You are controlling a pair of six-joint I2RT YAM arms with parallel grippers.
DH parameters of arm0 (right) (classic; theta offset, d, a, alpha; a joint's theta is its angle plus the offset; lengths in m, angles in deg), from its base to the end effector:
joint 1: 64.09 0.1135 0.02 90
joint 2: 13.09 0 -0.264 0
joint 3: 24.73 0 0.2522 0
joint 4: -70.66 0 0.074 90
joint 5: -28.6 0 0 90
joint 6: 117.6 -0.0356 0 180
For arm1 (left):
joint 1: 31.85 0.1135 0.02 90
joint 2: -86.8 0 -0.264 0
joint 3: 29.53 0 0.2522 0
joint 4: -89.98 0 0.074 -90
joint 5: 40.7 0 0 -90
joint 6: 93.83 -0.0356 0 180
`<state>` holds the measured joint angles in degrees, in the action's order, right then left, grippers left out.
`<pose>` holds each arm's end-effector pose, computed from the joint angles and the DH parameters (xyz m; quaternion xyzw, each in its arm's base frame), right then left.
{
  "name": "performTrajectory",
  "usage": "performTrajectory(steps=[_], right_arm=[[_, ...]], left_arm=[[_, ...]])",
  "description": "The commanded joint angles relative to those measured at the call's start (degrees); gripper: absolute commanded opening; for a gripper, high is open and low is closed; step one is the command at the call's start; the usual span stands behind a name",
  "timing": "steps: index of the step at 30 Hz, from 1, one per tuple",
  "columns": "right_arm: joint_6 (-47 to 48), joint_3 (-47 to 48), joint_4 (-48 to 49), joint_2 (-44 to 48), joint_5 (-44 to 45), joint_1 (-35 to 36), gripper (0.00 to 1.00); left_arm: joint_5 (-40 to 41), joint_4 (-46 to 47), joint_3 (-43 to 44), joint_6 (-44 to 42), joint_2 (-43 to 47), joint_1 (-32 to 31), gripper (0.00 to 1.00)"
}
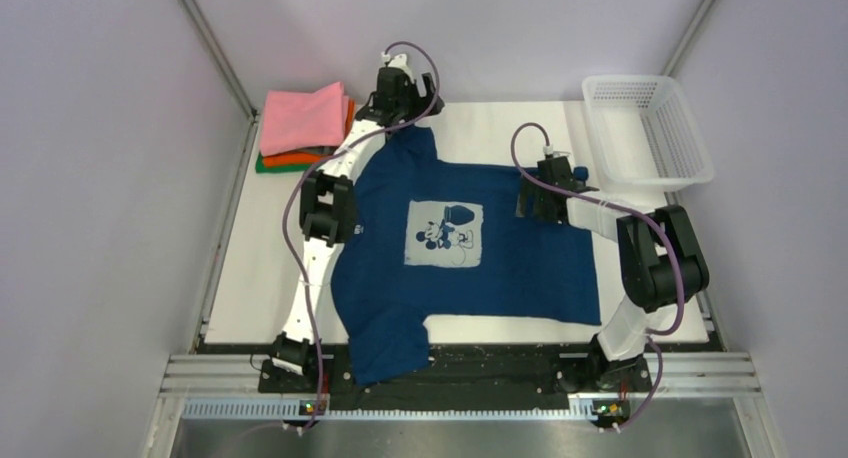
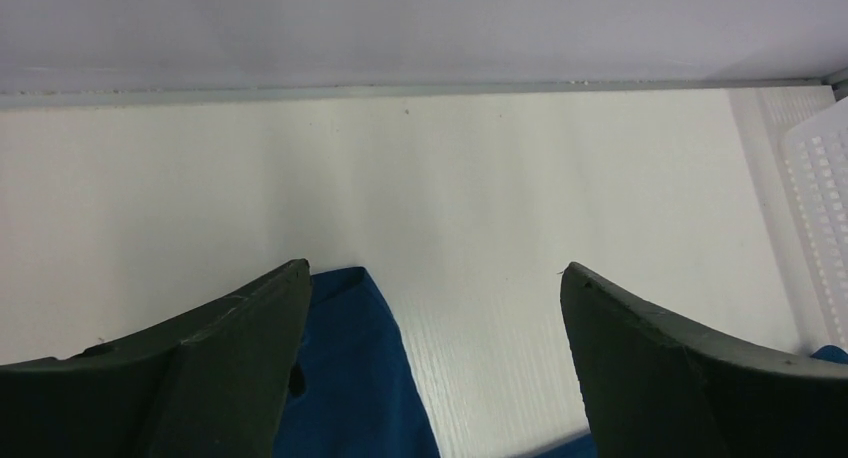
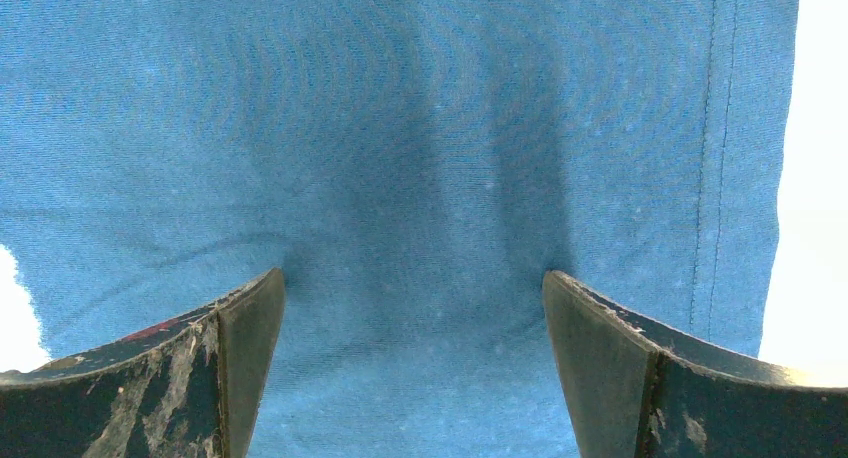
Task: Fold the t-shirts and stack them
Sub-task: Flatten out the tshirt
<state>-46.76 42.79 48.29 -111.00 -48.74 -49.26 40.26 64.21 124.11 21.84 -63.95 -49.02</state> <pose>0.3304 0.0794 0.1608 0.0708 0.9399 -0.0072 0.3340 0.5743 -0.1833 0.2128 -0.0181 0.8317 -0.2624 0.4890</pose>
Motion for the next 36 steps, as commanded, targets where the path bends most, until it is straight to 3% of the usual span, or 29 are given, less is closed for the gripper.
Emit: performTrajectory(steps=[1, 6, 9, 12, 15, 24, 31, 36], right_arm=[[-0.3, 1.4, -0.8, 2.2, 0.9, -0.4, 0.99], [-0.4, 1.6, -0.7, 3.1, 1.1, -0.4, 0.99], [-0.7, 1.2, -0.6, 3.8, 1.3, -0.4, 0.99], [-0.5, 0.9, -0.7, 3.9, 1.4, -0.3, 0.99], [-0.3, 0.3, -0.7, 3.8, 1.2, -0.4, 0.99], [-2.0, -3.3, -1.5, 4.5, -2.1, -0.3, 0.99], [-3.8, -8.9, -5.3, 10.3, -3.6, -0.3, 0.99], [-3.3, -8.1, -5.0, 13.0, -5.0, -0.3, 0.99]], left_arm=[[4.0, 2.5, -3.0, -4.4, 11.7, -0.6, 0.99], [10.3, -4.3, -11.2, -4.4, 19.1, -0.6, 0.99], [12.9, -5.8, -25.5, -1.7, 25.5, -0.5, 0.99], [12.5, -1.6, -40.6, 1.4, 31.6, -0.3, 0.99], [10.6, 1.1, -50.1, 2.6, 34.6, -0.2, 0.99], [11.9, -10.0, -58.2, 6.5, 34.7, 0.5, 0.98], [19.9, -17.8, -76.2, 9.3, 49.0, 0.6, 0.97], [18.6, -16.4, -74.5, 7.8, 53.4, 0.6, 0.98]])
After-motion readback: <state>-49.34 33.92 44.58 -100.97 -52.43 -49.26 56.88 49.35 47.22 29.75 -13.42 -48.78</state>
